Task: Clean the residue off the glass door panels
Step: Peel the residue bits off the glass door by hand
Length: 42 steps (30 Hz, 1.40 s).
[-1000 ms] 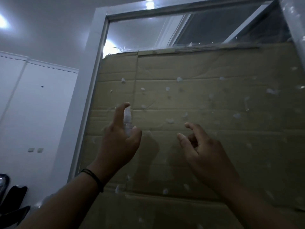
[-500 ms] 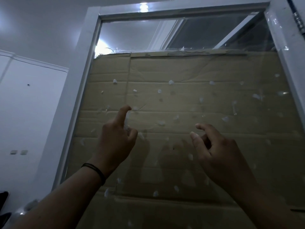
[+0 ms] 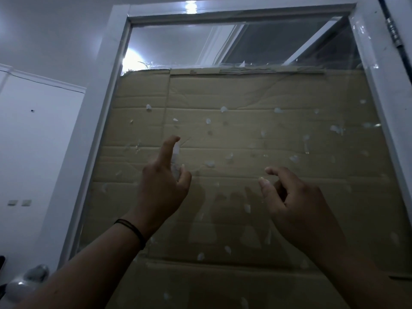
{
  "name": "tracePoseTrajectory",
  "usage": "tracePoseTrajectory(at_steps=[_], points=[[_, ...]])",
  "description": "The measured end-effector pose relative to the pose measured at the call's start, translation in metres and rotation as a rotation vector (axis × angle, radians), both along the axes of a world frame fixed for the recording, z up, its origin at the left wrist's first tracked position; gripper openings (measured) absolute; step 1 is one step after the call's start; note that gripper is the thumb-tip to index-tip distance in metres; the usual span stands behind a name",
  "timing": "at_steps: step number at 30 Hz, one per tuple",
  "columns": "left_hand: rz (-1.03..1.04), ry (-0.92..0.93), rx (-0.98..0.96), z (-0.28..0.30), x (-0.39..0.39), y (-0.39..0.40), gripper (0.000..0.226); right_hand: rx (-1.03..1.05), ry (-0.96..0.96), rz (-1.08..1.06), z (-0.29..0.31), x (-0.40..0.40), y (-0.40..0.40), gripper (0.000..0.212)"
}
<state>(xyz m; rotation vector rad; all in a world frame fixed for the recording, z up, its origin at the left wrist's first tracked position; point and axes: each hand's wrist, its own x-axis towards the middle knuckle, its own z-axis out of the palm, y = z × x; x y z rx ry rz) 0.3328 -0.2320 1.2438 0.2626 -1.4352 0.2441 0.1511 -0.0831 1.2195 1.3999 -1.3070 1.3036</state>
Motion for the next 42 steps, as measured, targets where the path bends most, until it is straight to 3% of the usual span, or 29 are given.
tracePoseTrajectory(at_steps=[14,24,32,42], points=[[0.043,-0.001,-0.016,0.005,-0.046,0.025,0.057,-0.002,0.0,-0.086,0.009,-0.044,0.044,0.025],[0.056,-0.034,0.065,-0.003,-0.064,0.046,0.051,0.014,0.018,-0.059,0.008,-0.076,0.067,0.026],[0.132,-0.039,0.045,-0.01,-0.064,0.059,0.05,0.022,0.031,-0.046,0.003,-0.085,0.071,0.015],[0.055,-0.054,0.061,-0.021,-0.082,0.068,0.047,0.0,0.053,-0.048,0.0,-0.094,0.083,0.019]])
